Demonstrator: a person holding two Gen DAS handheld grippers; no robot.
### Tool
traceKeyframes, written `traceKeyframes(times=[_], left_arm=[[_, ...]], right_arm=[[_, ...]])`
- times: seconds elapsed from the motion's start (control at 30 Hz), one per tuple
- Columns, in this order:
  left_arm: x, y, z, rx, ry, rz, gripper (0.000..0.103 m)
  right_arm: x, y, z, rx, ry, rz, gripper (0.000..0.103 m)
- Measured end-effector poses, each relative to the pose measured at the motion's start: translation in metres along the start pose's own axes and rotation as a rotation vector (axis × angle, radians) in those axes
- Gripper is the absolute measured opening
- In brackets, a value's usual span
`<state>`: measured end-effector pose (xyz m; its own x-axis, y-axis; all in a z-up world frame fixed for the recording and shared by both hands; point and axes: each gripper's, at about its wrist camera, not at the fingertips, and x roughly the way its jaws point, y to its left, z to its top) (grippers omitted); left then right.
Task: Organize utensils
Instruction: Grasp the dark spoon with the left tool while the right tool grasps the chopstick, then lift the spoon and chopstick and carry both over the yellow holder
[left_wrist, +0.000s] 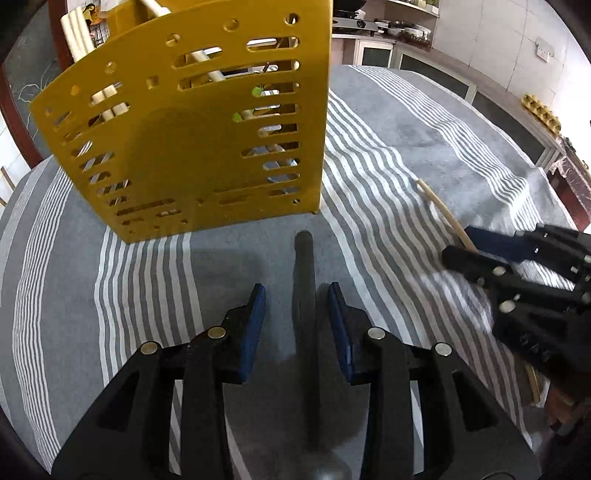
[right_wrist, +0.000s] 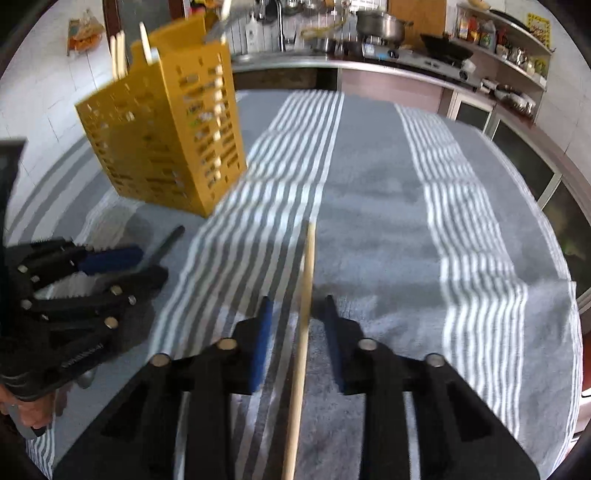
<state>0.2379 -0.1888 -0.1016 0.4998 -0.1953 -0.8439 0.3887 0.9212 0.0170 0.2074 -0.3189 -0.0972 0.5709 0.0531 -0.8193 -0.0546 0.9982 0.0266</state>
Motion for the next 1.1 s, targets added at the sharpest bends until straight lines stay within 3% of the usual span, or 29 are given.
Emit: traceKeyframes(times=[0.1, 0.17, 0.27, 0.43, 0.73, 1.1], left_arm=[[0.004, -0.004, 0.004, 0.018, -0.001, 0.017, 0.022], [0.006, -0.005, 0.007, 0.016, -0.001, 0.017, 0.008], [0.006, -0.004, 0.009, 0.009, 0.002, 0.008, 0.007], [-0.004, 0.008, 0.007, -0.027, -0.006, -0.051, 0.007], [-0.058, 0.034, -0.001, -0.088, -0.135, -0.088, 0.008], [-0.123, 0.05, -0.02, -0.094, -0.273, -0.096, 0.008]], right_arm=[[0.001, -0.002, 0.002, 0.012, 0.009, 0.001, 0.021], [0.002, -0.003, 0.004, 0.017, 0.015, -0.001, 0.016], [-0.001, 0.0, 0.005, -0.002, 0.017, 0.007, 0.005], [-0.01, 0.002, 0.003, 0.013, -0.008, 0.031, 0.005], [-0.078, 0.01, 0.005, 0.023, -0.19, 0.085, 0.006], [-0.129, 0.023, 0.001, 0.012, -0.337, 0.136, 0.006]])
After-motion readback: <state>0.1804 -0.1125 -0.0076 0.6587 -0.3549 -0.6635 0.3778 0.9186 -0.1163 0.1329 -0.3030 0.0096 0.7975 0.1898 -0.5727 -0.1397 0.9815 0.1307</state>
